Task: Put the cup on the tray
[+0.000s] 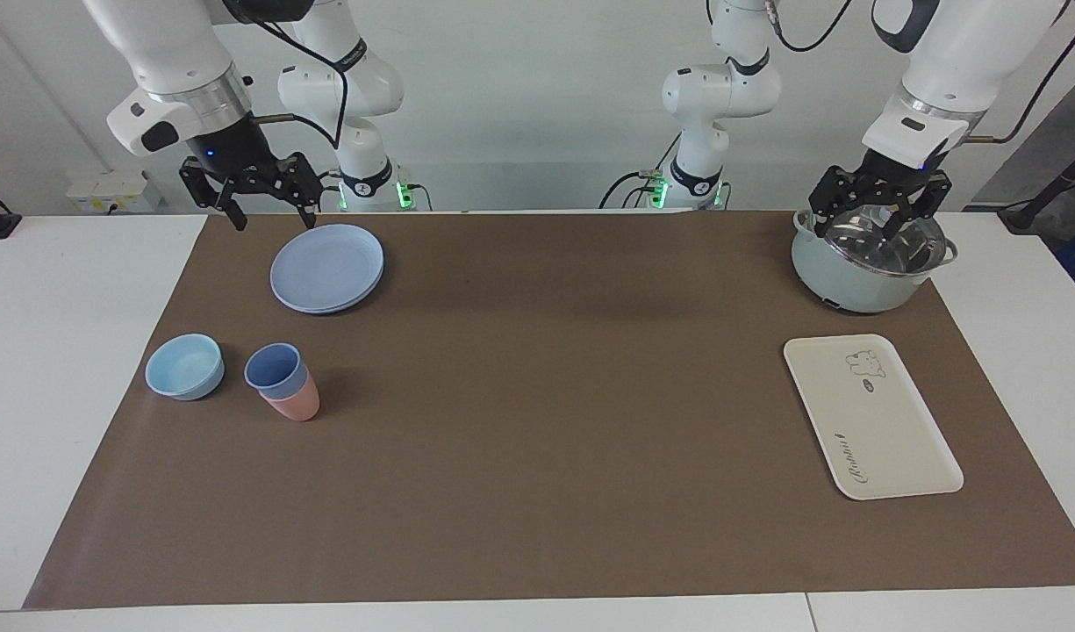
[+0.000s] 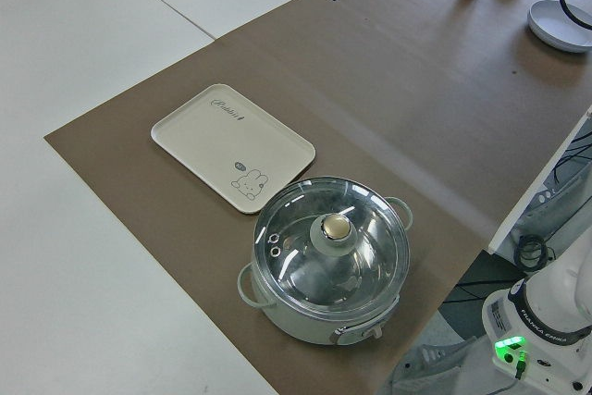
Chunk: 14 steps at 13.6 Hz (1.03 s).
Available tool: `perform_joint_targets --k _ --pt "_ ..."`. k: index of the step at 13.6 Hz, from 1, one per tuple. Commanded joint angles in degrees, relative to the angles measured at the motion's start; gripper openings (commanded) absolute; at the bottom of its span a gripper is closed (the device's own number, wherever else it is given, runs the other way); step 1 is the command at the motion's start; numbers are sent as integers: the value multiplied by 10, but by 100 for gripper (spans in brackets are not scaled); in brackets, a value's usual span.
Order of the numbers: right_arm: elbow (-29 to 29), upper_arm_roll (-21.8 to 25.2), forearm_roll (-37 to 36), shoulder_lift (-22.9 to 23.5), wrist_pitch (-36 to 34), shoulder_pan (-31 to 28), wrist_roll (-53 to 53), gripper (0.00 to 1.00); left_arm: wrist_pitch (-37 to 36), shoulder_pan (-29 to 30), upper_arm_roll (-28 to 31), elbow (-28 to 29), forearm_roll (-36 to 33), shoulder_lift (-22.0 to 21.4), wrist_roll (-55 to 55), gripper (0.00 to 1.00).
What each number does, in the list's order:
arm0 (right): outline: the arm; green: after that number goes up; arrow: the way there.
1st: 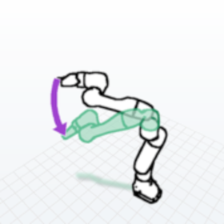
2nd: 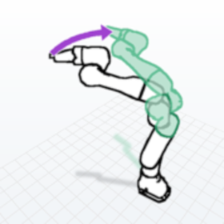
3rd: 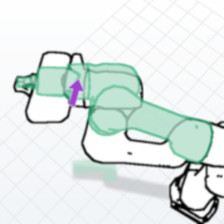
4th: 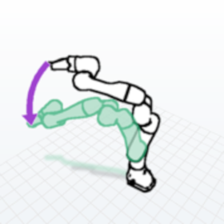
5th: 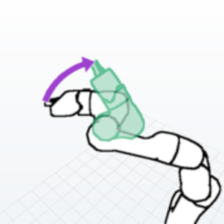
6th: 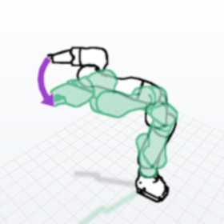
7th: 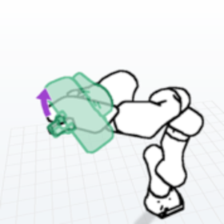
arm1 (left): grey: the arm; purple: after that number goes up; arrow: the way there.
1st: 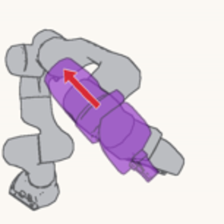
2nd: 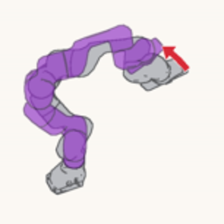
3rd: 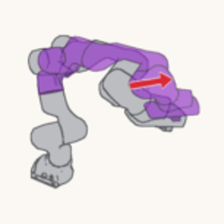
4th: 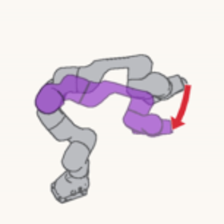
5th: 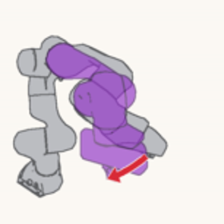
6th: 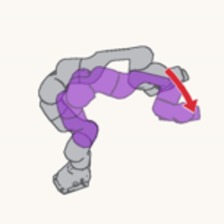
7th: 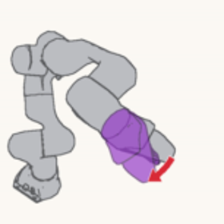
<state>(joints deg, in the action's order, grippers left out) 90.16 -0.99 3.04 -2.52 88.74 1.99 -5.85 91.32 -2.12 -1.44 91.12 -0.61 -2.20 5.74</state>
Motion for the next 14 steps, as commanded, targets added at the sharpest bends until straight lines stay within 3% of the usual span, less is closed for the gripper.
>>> perform_joint_targets --k 1,8,10,14 --pt "17 -2 -8 -15 -1 -3 8 100 0 2 -1 12 -8 -12 2 100" --pt "17 -2 1 -22 -8 -5 17 100 0 2 -1 12 -8 -12 2 100" --pt "15 -2 1 -18 33 -12 3 90 0 2 -1 13 -8 -12 2 100" --pt "12 4 7 1 64 -53 -129 90 0 2 -1 12 -8 -12 2 100"
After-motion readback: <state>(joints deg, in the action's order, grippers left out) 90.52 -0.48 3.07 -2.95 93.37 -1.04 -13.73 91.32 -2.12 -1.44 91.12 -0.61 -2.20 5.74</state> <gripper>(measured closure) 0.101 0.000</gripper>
